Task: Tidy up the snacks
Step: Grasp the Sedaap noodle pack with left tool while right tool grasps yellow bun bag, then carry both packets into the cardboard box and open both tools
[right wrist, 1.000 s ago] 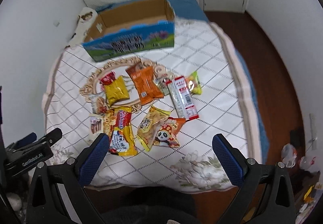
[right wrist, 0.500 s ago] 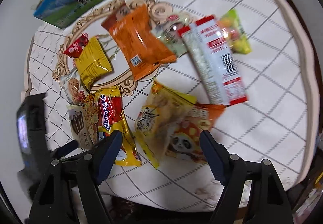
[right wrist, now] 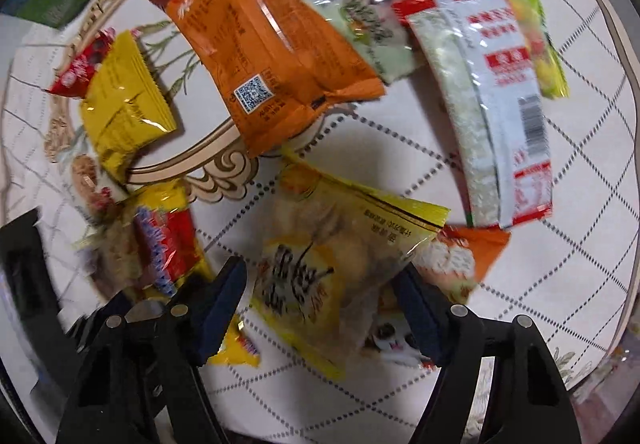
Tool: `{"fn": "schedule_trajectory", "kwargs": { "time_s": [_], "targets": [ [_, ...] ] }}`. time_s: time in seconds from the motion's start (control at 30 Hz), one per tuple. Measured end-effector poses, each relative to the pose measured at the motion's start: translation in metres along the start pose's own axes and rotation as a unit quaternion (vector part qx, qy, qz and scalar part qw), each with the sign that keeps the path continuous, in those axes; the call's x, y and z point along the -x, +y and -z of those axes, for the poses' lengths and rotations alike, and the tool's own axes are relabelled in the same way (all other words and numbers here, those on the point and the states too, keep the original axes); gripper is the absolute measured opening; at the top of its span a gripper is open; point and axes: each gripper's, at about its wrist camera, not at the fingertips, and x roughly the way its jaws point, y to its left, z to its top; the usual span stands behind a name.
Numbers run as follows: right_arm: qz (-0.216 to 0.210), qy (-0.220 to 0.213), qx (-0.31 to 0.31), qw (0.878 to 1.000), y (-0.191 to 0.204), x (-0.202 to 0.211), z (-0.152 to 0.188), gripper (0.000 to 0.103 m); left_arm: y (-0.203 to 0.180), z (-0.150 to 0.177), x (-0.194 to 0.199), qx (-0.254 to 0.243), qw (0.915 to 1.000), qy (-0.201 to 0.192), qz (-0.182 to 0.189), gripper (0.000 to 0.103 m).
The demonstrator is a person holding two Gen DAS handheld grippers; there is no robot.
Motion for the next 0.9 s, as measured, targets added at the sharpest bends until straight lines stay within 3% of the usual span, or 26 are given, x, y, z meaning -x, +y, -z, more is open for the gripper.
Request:
{"fn": "schedule_trajectory", "kwargs": {
  "time_s": [0.13, 0.2, 0.37, 0.57, 0.73, 0.9],
  "targets": [
    [0.063, 0.000, 0.039, 0.997, 0.029, -0.018, -0.006, 0.072, 0.005, -0.005, -0.005, -0.006, 1.0000, 0.004, 0.007, 0.084],
    [0.068, -0.003, 0.048, 0.996, 0.035, -0.020, -0.004, 0.066, 0.006, -0.002, -0.005, -0.007, 0.9999, 0.000, 0.009, 0.084],
    [0.046, -0.021, 0.036, 0.998, 0.031, -0.016, 0.011, 0.051, 0.003, 0.003, 0.005, -0.018, 0.9996, -0.021, 0.007, 0.083],
    [0.046, -0.074, 0.043, 0.995, 0.038, 0.016, 0.032, 0.050, 0.012, 0.015, 0.036, -0.036, 0.9977, -0.057, 0.011, 0.083],
    [0.008, -0.112, 0.029, 0.993, 0.044, 0.051, 0.050, 0.050, 0.023, 0.023, 0.072, -0.053, 0.9945, -0.081, 0.039, 0.083],
    [-0.034, -0.159, 0.026, 0.986, 0.024, 0.110, 0.063, 0.050, 0.031, 0.027, 0.124, -0.065, 0.9898, -0.107, 0.067, 0.083]
  ]
}}
